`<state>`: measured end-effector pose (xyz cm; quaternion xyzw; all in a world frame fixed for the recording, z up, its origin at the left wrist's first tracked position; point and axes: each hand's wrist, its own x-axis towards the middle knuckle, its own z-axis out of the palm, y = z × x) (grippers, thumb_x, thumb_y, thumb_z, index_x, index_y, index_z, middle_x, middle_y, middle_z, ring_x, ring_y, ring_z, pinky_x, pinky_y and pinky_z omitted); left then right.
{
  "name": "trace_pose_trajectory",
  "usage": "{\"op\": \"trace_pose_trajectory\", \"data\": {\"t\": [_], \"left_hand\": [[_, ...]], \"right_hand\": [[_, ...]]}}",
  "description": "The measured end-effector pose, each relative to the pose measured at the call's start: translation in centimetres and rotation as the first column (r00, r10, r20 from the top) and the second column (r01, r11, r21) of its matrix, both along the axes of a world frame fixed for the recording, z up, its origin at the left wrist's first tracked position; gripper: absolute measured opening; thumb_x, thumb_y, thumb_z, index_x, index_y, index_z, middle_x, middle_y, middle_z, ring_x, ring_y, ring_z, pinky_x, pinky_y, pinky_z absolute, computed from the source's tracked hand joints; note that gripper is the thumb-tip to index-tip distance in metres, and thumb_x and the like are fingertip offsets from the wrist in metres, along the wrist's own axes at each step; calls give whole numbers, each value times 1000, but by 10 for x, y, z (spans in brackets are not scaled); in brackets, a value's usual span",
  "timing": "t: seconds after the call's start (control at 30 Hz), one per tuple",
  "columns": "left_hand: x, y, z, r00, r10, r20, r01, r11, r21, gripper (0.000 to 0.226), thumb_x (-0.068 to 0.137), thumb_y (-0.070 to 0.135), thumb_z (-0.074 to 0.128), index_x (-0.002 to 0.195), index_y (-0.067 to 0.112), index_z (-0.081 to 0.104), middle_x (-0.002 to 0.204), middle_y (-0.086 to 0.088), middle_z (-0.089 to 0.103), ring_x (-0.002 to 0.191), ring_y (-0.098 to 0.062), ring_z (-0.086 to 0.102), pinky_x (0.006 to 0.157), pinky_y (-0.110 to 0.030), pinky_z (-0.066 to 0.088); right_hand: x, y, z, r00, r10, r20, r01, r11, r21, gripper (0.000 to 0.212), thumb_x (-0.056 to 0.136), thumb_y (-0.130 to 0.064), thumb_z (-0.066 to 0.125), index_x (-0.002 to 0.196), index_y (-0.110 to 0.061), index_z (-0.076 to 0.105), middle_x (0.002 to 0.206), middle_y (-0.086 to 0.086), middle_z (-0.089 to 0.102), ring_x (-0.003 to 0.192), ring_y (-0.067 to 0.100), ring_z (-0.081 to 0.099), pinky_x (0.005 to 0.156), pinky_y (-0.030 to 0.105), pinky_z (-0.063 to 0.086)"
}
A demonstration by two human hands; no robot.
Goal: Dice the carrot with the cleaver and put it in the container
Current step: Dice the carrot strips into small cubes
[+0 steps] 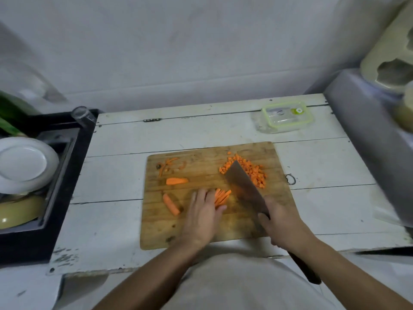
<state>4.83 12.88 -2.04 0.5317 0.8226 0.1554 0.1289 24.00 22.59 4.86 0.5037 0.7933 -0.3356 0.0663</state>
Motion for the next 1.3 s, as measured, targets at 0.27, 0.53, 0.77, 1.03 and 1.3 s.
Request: {"op": "trace_pose_trajectory", "data": {"t": [0.27,0.53,0.77,1.03,1.3], "left_hand": [[-13,-22,-21,998,-62,-34,66,988,140,33,96,26,64,129,24,65,125,5,59,112,-18,51,98,-38,46],[-29,-18,-23,969,-236,-67,246,928,280,42,84,14,80,125,22,72,128,2,67,104,-18,55,97,-36,49],[-22,-35,-15,1000,19,18,-22,971,239,33,80,23,87,108,12,74,117,-6,64,114,-19,59,119,-18,-19],[-13,-33,-9,1000,-1,15,-3,966,260,14,82,6,81,89,16,73,88,3,63,80,-16,65,91,-34,30],[-11,-10,-12,999,-27,22,24,992,125,38,93,40,68,126,23,61,127,4,49,117,-14,42,102,-35,43]], "right_hand": [[-28,-19,-7,943,267,199,-301,940,163,26,98,-14,36,123,-22,39,96,13,64,87,38,65,63,40,41],[-35,-16,-5,942,293,162,-315,939,137,21,99,-14,36,118,-22,38,95,12,64,83,36,62,62,40,41],[-21,-7,-9,989,143,47,-147,985,91,20,103,-24,42,121,-17,43,90,9,60,79,31,55,62,36,35],[-17,-9,-14,995,89,33,-92,992,89,12,102,-26,45,99,-22,34,92,14,64,83,35,60,62,35,36],[-15,-5,-14,993,117,23,-119,990,76,14,101,-26,46,112,-17,43,90,11,61,85,35,60,63,36,37]]}}
